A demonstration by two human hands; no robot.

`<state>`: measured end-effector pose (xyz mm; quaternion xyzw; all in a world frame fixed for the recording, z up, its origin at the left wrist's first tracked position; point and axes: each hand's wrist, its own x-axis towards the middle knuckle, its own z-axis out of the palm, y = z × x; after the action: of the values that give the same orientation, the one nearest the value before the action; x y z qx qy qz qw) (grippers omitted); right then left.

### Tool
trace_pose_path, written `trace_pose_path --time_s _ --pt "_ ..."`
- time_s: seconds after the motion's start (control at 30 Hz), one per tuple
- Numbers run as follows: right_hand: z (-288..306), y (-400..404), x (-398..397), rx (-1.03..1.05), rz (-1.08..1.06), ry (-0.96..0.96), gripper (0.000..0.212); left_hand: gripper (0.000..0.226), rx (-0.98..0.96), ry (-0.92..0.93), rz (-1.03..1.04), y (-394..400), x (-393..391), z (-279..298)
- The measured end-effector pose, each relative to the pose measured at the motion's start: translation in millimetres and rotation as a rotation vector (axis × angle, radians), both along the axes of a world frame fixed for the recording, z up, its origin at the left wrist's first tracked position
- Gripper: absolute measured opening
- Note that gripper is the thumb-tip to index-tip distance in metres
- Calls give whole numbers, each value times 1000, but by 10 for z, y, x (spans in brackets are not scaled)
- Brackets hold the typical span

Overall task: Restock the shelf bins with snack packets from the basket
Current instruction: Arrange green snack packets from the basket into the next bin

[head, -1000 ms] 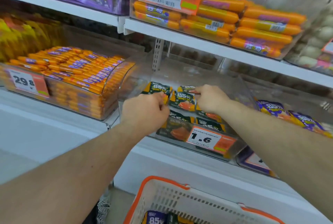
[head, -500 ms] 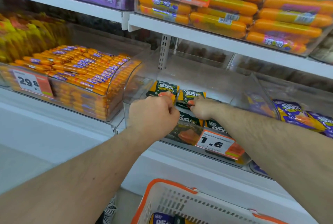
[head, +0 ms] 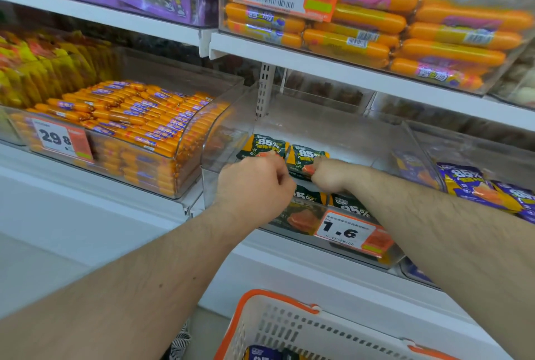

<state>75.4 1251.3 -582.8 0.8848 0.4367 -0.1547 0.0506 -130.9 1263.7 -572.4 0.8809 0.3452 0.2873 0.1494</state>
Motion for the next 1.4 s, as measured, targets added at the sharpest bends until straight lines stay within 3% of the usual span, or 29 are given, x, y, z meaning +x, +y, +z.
trace_pose_path --time_s 0.1,0.17,0.23,0.33,0.4,0.53,0.63,0.77,0.83,0.9,0.97,1.07,1.13,1.17,1.27,1.4 --pt "158 -157 -93 158 26 -43 29 12 80 -158 -190 -89 34 -25" --pt "263 -387 -188 414 -23 19 23 18 178 -226 -259 -193 51 -23" --pt "323 -743 -371 783 -50 6 33 13 179 -260 -325 -358 64 -20" --pt "263 -1345 -588 1352 225 -264 33 10 -24 -64 -493 -663 78 -87" --pt "104 -1662 -613 1435 355 -366 26 19 -105 198 -601 -816 112 -212" --pt "-563 -2110 -614 1299 241 -175 27 22 -210 695 -785 -1060 164 -516" --pt "-1197 -2358 -565 879 -81 120 28 20 -165 981 -867 -1210 179 -728" --pt "-1966 -2705 -475 249 -312 306 26 31 -113 1110 -921 -1328 207 -840" --pt "-2316 -2933 -476 69 -357 351 22 26 -122 1138 -919 -1345 236 -865" --pt "-2569 -3151 -515 -78 -394 413 29 19 -126 1154 -913 -1340 258 -884" --pt "-2704 -3284 -584 -217 -371 417 41 25 -136 1171 -896 -1321 268 -904" --pt "-2832 -3280 -637 -270 -242 313 59 26 -131 1179 -891 -1299 289 -944" --pt "-2878 -3213 -711 -249 -205 342 81 27 -130 1183 -884 -1290 301 -966" --pt "-2903 -3174 -754 -251 -208 379 82 28 -131 1186 -879 -1289 304 -974" --pt "-2987 -3129 -876 -288 -162 411 59 30 -140 1197 -863 -1286 301 -958" --pt "-3020 -3170 -940 -282 -77 240 34 33 -143 1205 -831 -1266 281 -931"
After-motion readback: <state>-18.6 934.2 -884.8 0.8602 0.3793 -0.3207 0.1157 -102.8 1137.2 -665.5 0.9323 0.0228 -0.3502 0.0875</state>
